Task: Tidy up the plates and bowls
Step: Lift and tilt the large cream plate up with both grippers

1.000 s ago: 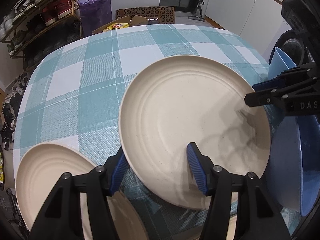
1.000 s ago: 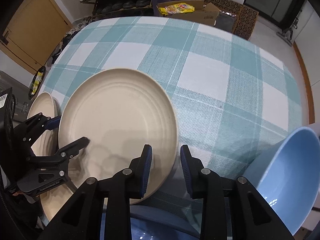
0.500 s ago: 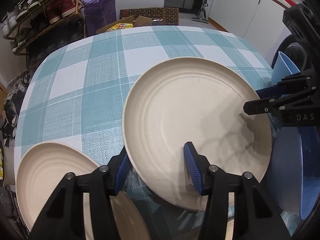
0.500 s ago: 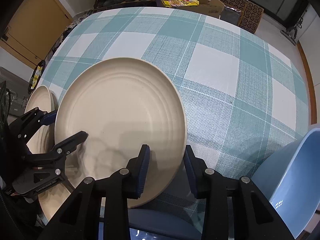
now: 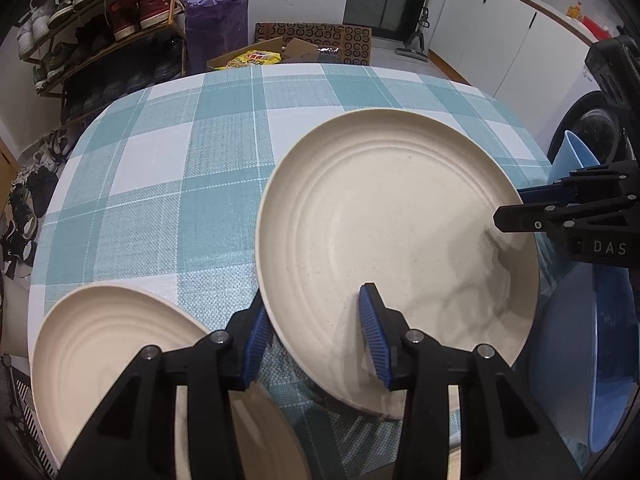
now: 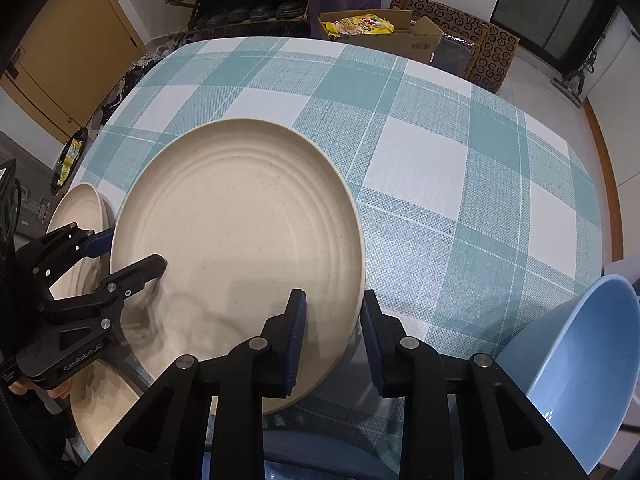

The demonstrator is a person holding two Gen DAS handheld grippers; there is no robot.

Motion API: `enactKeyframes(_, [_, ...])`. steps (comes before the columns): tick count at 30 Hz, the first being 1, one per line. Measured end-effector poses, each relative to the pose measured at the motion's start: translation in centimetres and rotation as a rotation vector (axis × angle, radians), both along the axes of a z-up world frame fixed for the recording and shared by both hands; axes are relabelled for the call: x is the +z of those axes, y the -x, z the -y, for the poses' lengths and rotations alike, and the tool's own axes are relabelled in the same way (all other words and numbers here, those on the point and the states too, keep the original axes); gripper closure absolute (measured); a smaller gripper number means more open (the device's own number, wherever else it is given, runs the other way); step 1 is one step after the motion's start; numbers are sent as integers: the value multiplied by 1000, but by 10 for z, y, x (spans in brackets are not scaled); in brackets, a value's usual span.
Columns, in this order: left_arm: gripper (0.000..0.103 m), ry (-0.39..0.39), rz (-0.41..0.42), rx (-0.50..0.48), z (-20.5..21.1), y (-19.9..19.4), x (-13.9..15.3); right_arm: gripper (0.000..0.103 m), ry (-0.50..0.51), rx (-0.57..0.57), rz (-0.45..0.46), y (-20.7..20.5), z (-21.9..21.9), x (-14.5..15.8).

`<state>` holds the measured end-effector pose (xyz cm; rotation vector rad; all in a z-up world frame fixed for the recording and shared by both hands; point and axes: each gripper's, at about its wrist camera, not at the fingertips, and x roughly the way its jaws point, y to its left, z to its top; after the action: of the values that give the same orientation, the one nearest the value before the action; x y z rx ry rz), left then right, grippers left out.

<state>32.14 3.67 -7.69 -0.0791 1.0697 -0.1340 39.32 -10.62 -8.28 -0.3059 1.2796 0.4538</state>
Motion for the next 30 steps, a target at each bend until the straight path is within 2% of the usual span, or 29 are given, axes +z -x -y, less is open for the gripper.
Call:
enactKeyframes(12, [61,8,56,30,-5,6,18,75,-35,-13,51,3,1,16])
enactKeyframes(30, [61,12,155,77,-17,39,58,75,-88,6,168,38,-7,65])
